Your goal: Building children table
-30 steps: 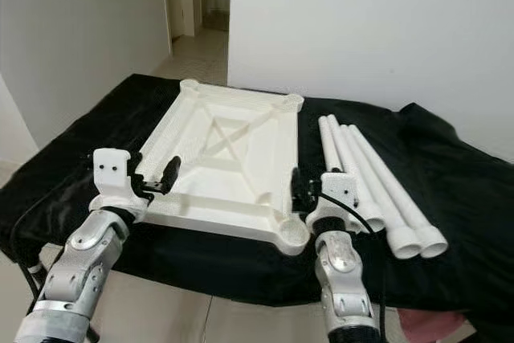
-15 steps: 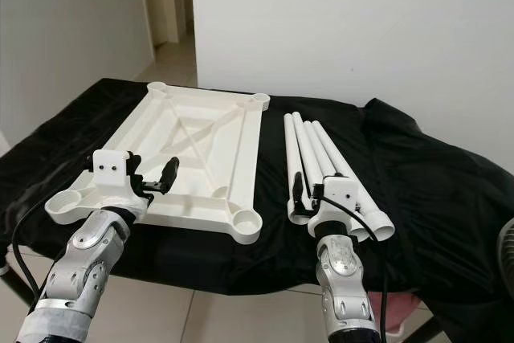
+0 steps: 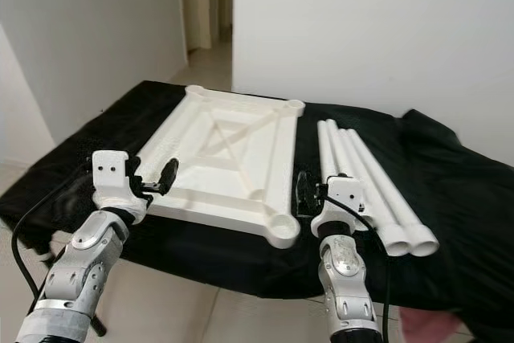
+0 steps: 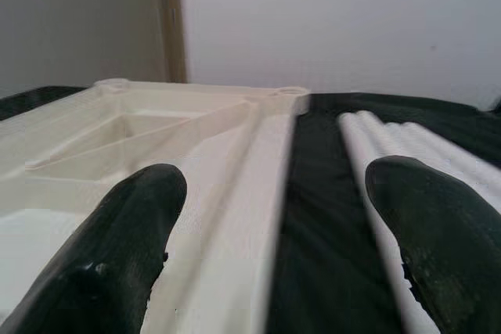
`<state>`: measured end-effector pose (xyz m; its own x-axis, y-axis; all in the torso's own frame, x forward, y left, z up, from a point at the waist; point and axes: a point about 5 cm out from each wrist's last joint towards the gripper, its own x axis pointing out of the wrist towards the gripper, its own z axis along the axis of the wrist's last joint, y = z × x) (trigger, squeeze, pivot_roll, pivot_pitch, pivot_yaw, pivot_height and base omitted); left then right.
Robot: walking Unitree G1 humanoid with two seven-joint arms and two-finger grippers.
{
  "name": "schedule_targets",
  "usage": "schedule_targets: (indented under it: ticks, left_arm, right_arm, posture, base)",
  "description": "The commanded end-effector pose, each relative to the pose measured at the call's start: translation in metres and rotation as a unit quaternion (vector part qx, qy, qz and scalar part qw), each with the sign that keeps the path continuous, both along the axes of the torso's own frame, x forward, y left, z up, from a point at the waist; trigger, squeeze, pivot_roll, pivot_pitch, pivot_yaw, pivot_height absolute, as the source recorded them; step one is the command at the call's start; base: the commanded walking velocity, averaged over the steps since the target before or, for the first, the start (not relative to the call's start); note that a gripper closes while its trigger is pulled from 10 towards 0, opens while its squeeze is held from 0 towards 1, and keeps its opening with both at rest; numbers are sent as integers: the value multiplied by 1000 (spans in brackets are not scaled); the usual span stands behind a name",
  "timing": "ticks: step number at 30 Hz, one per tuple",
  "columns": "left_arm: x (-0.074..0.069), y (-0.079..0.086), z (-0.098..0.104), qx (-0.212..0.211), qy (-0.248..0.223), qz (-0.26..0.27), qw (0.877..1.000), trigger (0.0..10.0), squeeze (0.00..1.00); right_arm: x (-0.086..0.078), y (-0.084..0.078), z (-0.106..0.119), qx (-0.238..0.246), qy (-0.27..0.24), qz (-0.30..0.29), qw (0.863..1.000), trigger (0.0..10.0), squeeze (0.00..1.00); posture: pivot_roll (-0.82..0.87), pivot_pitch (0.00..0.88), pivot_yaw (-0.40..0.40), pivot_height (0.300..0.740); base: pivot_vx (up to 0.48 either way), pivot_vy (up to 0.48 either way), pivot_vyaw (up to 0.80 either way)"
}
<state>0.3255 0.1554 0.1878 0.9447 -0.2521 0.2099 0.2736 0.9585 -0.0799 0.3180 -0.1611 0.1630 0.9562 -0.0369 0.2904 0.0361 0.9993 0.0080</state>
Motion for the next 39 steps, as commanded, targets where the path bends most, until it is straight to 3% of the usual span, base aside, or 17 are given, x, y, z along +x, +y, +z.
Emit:
schedule_targets:
  ticks: [1,6,14,22,27,33,36,37,39]
  left_arm:
    - [1,-4,-2,1,8,-13,1000,10000,0]
    - [1,-4,-2,3,8,-14,1000,10000,0]
    - [-2,-15,-5,47,8,-37,998,10000,0]
    - [-5,-23,-7,63,9,-70,996,10000,0]
    - [-7,-30,-9,86,5,-87,992,10000,0]
    - [-8,-33,-8,82,7,-103,991,10000,0]
    - [-18,-59,-12,89,22,-197,976,10000,0]
    - [-18,-59,-12,89,22,-197,976,10000,0]
    - [-28,-74,-15,101,25,-247,963,10000,0]
  right_arm:
    - [-1,-3,-1,1,2,-6,1000,10000,0]
    - [-1,-3,-1,2,2,-7,1000,10000,0]
    - [-1,-4,-3,5,5,-13,1000,10000,0]
    - [0,-8,-5,10,12,-29,999,10000,0]
    - [1,-15,-6,17,19,-58,998,10000,0]
    - [2,-26,-11,29,40,-103,993,10000,0]
    - [5,-44,-19,55,69,-156,984,10000,0]
    - [5,-44,-19,55,69,-156,984,10000,0]
    - [7,-53,-18,63,71,-162,982,10000,0]
  posture:
    - [28,81,-23,740]
    - [27,83,-19,740]
    - [27,90,-19,740]
    - [29,92,-22,740]
    - [29,90,-22,740]
    - [29,87,-23,740]
    - [35,85,-29,740]
    - [35,85,-29,740]
    - [29,89,-22,740]
  base:
    - [0,375,0]
    - [0,403,0]
    - [0,0,0]
    - [0,0,0]
    - [0,0,0]
    - [0,0,0]
    - [0,0,0]
    - [0,0,0]
    - [0,0,0]
